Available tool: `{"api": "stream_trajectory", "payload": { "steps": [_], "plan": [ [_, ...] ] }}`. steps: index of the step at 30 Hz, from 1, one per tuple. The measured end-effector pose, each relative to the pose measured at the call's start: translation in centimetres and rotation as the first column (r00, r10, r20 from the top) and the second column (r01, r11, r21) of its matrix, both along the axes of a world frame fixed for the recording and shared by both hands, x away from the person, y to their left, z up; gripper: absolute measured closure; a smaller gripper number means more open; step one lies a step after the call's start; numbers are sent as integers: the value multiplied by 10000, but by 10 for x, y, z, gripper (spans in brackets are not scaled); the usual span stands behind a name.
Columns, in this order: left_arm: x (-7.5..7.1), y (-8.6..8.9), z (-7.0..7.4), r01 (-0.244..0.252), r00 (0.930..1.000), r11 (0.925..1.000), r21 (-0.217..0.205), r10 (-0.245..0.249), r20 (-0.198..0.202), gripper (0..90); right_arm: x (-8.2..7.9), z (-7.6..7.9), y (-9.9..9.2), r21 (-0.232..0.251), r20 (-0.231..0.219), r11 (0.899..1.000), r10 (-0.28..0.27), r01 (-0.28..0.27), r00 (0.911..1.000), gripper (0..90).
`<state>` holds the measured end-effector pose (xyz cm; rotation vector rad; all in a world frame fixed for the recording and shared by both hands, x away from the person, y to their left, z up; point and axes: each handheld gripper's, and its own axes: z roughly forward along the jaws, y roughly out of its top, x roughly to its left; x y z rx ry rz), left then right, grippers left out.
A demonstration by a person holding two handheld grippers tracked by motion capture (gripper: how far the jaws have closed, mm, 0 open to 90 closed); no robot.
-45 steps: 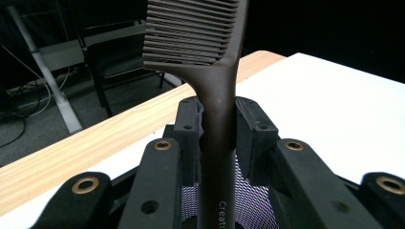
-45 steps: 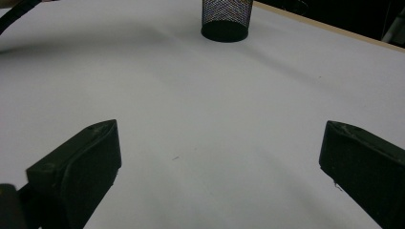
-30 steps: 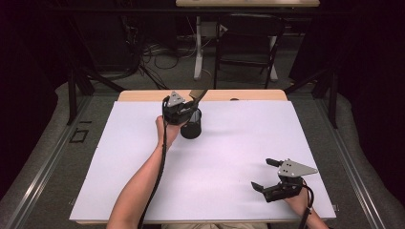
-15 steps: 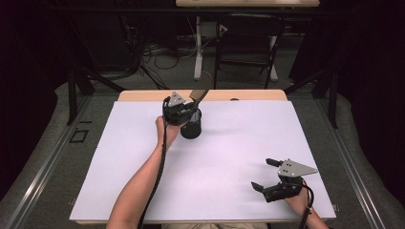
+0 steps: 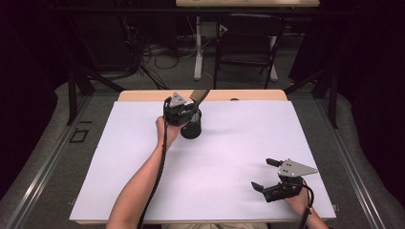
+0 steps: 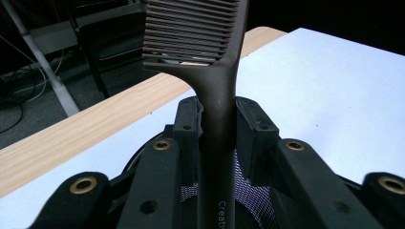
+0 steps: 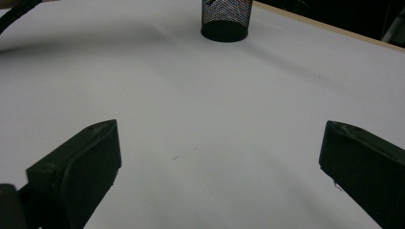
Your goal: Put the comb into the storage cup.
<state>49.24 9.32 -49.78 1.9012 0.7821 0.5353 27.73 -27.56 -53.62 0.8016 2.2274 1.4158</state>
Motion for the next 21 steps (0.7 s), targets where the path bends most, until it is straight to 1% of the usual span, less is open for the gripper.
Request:
{"api": "stream_trajectory", "payload": {
  "steps": [4, 7, 8, 10, 11, 13, 16, 17, 21],
  "plan": [
    [-2, -1, -3, 37, 10000, 9992, 390, -38, 43, 718, 0, 0, 0, -3, 19, 10000, 1, -1, 10000, 1],
    [-4, 1, -3, 147, 9999, 9991, 404, -150, 79, 697, 0, 0, 0, 9, 22, 10000, -1, 1, 10000, 1],
    [-5, 2, -3, 165, 9998, 9994, 317, -169, 114, 678, 0, 0, 0, 5, 25, 10000, 5, -5, 10000, 1],
    [-7, 3, -1, 185, 9996, 9992, 361, -193, 198, 625, 0, 0, 0, 0, 20, 10000, 4, -4, 10000, 1],
    [-8, 4, -1, 176, 9996, 9993, 341, -182, 193, 570, 0, 0, 0, -11, -3, 10000, 4, -4, 10000, 1],
    [-10, 6, 1, 194, 9997, 9994, 297, -199, 146, 508, 0, 0, 0, 5, 18, 10000, -3, 3, 10000, 2],
    [-11, 9, 3, 175, 9998, 9997, 157, -175, -46, 422, 0, 0, 0, -9, 31, 10000, 9, -9, 10000, 2],
    [-12, 10, 3, 167, 9998, 9998, 86, -166, -99, 402, 0, 0, 0, -4, 30, 10000, 12, -12, 10000, 1],
    [-15, 15, 9, 265, 9993, 9996, 62, -263, -279, 336, 0, 0, 0, 3, 13, 10000, -8, 8, 10000, 1]
  ]
}}
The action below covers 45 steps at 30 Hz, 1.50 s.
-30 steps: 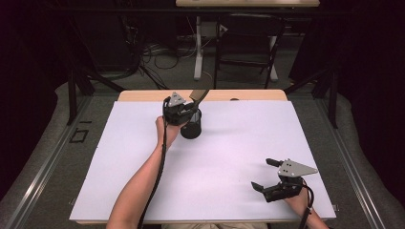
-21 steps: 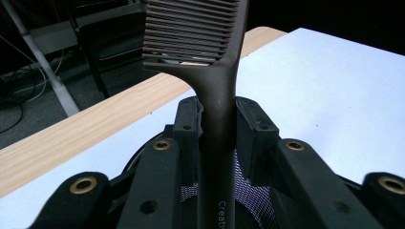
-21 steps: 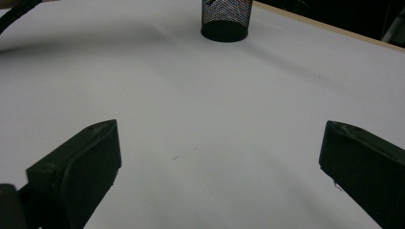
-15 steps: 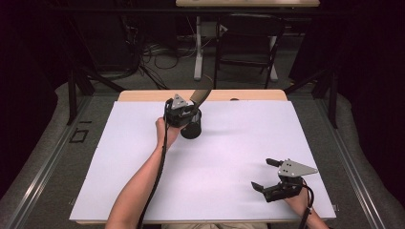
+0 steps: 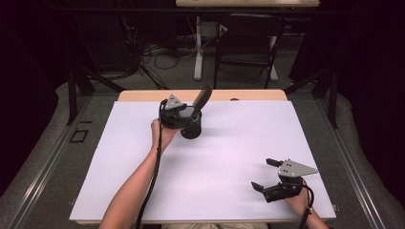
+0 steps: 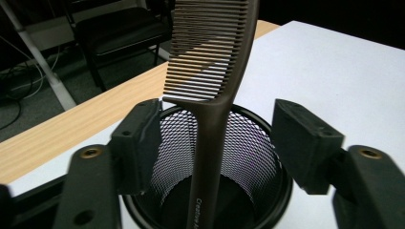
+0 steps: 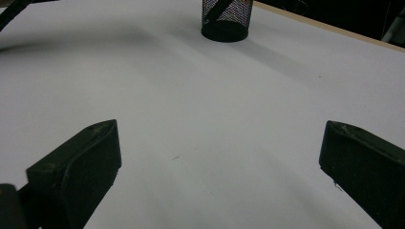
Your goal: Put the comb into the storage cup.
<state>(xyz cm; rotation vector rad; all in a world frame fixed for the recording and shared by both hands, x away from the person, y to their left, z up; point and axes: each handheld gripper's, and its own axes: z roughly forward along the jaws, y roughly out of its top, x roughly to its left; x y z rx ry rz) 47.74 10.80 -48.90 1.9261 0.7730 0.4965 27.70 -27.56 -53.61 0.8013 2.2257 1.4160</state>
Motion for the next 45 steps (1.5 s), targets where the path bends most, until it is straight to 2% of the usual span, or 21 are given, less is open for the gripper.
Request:
{"api": "stream_trajectory", "payload": {
  "steps": [7, 15, 26, 34, 45],
  "plan": [
    [-7, 7, 8, 83, 9997, 9999, 104, -81, -216, 210, 0, 0, 0, -7, 24, 10000, -23, 23, 10000, 1],
    [-18, 15, 13, 74, 9996, 9996, 257, -68, -256, 143, 0, 0, 0, -9, 13, 10000, 5, -5, 10000, 1],
    [-36, 23, 19, 163, 9987, 9956, 921, -118, -489, 11, 0, 0, 0, -9, -3, 10000, 5, -5, 10000, 1],
    [-50, 33, 17, 94, 9978, 9906, 1368, -4, -657, 0, 0, 0, 0, -1, 11, 10000, -26, 26, 10000, 1],
    [-74, 47, 10, -146, 9965, 9883, 1520, 270, -794, 0, -1, 1, 0, 7, 36, 10000, -22, 22, 10000, 1]
  ]
}}
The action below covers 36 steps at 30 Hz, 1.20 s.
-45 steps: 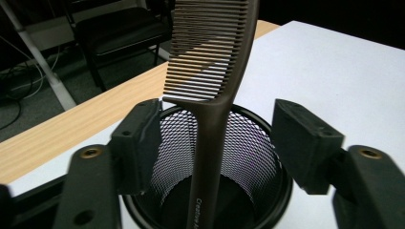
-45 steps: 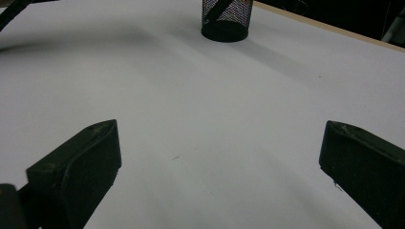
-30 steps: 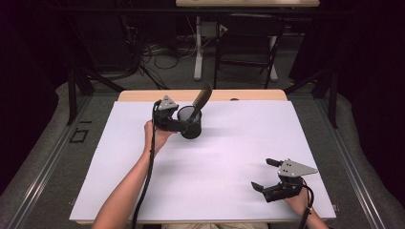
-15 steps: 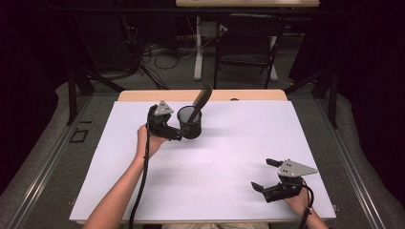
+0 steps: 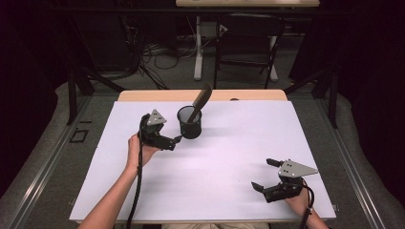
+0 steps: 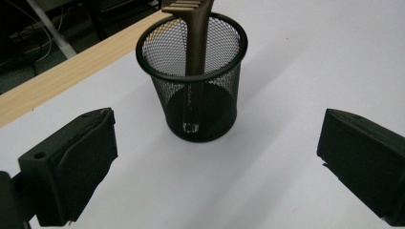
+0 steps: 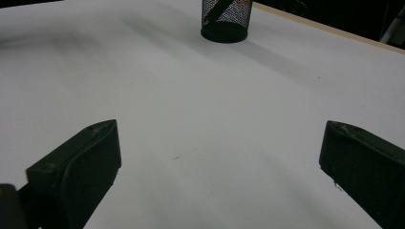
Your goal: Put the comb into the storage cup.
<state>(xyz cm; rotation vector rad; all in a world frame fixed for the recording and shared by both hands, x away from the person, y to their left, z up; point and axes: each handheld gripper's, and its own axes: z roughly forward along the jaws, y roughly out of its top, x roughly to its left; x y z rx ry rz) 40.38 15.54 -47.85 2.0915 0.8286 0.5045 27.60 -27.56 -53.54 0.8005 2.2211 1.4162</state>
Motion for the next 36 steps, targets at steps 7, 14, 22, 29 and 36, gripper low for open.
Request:
{"api": "stream_trajectory", "payload": {
  "steps": [7, 14, 22, 29, 36],
  "plan": [
    [-17, 9, -5, -124, 9999, 9999, -82, 124, -30, 0, 0, 0, 0, -28, 5, 10000, -33, 33, 10000, 1],
    [-31, 16, -10, -219, 9997, 9997, -78, 218, -64, 0, 1, 0, 0, -35, 17, 10000, -17, 17, 10000, 1],
    [-48, 21, -17, -244, 9996, 9997, -64, 243, -115, 0, 1, 0, 1, -42, 15, 10000, -24, 24, 10000, 1],
    [-64, 24, -18, -322, 9995, 9991, -267, 324, 68, 0, 1, -1, 1, -54, 10, 10000, -18, 18, 10000, 1],
    [-75, 26, -24, -343, 9993, 9989, -330, 347, 127, 0, 1, 0, 1, -44, 1, 10000, -17, 17, 10000, 1]
  ]
}}
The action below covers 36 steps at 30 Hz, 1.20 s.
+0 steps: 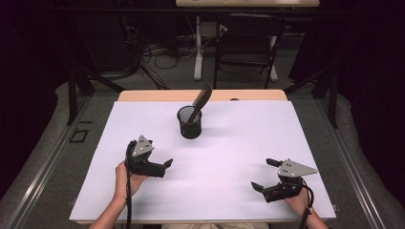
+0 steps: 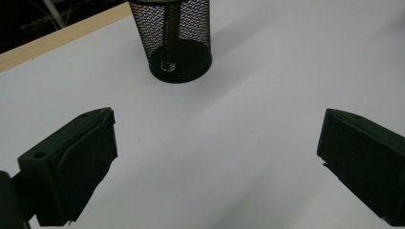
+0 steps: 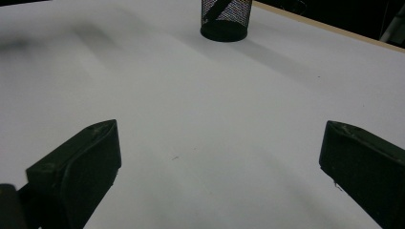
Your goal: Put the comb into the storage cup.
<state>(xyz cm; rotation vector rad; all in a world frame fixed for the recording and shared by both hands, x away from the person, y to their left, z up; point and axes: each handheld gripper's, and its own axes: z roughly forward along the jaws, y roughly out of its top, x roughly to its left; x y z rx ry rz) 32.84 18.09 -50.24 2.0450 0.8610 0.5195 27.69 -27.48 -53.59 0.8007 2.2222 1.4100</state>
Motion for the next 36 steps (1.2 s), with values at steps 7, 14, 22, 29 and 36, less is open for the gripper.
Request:
{"api": "stream_trajectory", "payload": {
  "steps": [7, 14, 22, 29, 36],
  "plan": [
    [-13, 3, -7, -1, 10000, 10000, -42, 1, -30, 0, 0, 0, 0, 16, -8, 10000, -2, 2, 10000, 1],
    [-23, 12, -17, -144, 9995, 9990, -413, 133, -272, 0, 0, 0, 0, -5, -9, 10000, 14, -14, 10000, 1],
    [-38, 16, -27, -115, 9989, 9992, -390, 97, -455, 0, -1, 1, 0, -12, -11, 10000, 14, -14, 10000, 1],
    [-50, 21, -28, -159, 9993, 9992, -360, 147, -346, 0, 0, 0, 0, 11, -59, 10000, 15, -15, 10000, 1],
    [-61, 27, -31, -385, 9991, 9986, -358, 378, -205, 0, -1, 0, -1, -17, -38, 10000, -6, 6, 10000, 1]
  ]
}}
